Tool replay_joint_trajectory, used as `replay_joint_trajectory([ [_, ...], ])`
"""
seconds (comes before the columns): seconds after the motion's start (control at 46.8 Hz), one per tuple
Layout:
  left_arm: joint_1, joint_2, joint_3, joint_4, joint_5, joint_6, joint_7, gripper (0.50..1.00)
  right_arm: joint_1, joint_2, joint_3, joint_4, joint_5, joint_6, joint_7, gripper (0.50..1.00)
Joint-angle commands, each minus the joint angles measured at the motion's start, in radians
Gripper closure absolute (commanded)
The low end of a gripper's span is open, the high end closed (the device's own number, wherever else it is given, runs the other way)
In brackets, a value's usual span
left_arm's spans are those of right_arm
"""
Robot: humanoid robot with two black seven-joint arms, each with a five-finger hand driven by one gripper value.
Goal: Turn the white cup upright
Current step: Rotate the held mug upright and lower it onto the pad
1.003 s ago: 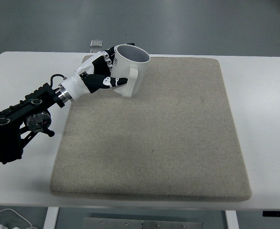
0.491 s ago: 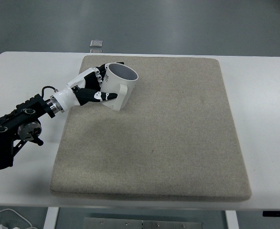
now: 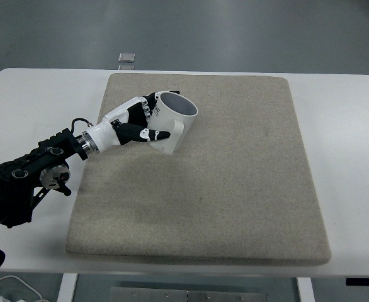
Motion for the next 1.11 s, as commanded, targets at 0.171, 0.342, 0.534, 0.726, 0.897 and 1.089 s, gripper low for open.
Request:
replay_joint_trajectory([
  [0.171, -0.001, -0.015, 0.000, 0.013, 0.000, 0.031, 0.002, 1.000, 0.000, 0.000, 0.000, 0.000, 0.000, 0.000, 0.000, 0.570],
  [0.342, -0.002, -0.032, 0.000, 0.013, 0.000, 0.031, 0.006, 1.000, 0.000, 0.000, 0.000, 0.000, 0.000, 0.000, 0.000, 0.570],
  [0.534, -0.002, -0.032, 0.002, 0.013, 0.000, 0.033, 0.012, 1.000, 0.000, 0.000, 0.000, 0.000, 0.000, 0.000, 0.000, 0.570],
  [0.726, -0.005, -0.032, 0.002, 0.013, 0.000, 0.033, 0.015, 0.849, 0.000, 0.000, 0.000, 0.000, 0.000, 0.000, 0.000, 0.570],
  [0.897, -0.008, -0.030, 0.002, 0.013, 0.002, 0.031, 0.015, 0.737, 0.000, 0.000, 0.000, 0.000, 0.000, 0.000, 0.000, 0.570],
  [1.089, -0.008, -0.030, 0.000, 0.013, -0.003, 0.033, 0.017, 0.666, 0.000, 0.000, 0.000, 0.000, 0.000, 0.000, 0.000, 0.570],
])
